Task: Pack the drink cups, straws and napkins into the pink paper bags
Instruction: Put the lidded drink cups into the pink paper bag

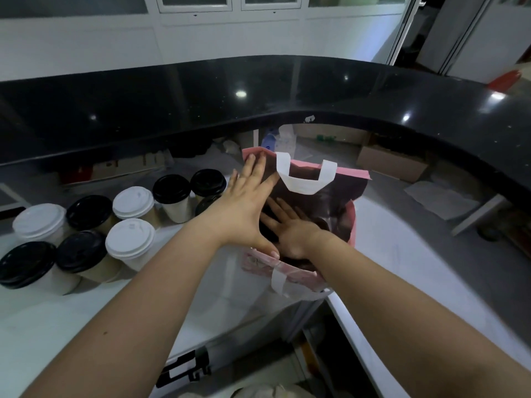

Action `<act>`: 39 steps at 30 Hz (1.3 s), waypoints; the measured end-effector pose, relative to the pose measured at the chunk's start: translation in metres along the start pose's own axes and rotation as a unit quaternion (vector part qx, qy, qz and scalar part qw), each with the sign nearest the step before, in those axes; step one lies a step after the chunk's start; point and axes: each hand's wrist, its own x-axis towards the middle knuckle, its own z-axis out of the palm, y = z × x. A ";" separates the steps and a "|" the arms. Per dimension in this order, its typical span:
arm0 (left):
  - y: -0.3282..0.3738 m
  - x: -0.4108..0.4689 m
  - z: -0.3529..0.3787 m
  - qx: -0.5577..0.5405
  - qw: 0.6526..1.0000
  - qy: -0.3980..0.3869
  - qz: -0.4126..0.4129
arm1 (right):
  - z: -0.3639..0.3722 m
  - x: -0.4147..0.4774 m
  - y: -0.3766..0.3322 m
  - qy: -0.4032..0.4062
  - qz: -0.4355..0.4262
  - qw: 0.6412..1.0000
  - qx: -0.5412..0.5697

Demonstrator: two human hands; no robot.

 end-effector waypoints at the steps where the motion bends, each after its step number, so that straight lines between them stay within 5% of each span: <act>1: 0.000 -0.001 0.000 0.000 1.000 0.003 -0.005 | 0.004 -0.001 0.000 -0.010 0.009 1.000 0.004; 10: -0.010 0.000 -0.003 -0.026 0.992 0.119 -0.030 | -0.068 -0.028 0.002 -0.067 0.025 0.996 0.049; 18: -0.008 -0.015 -0.013 -0.060 0.964 0.255 -0.050 | -0.124 -0.088 -0.018 0.167 0.006 0.978 0.128; 23: -0.043 -0.048 -0.021 -0.049 0.950 0.275 -0.139 | -0.136 -0.067 -0.069 0.267 -0.063 0.945 0.178; 30: -0.122 -0.144 0.013 -0.047 0.914 0.235 -0.327 | -0.086 0.005 -0.158 0.198 -0.132 0.955 0.176; 39: -0.165 -0.207 0.049 -0.035 0.888 0.191 -0.417 | -0.014 0.102 -0.233 0.076 -0.129 0.982 0.115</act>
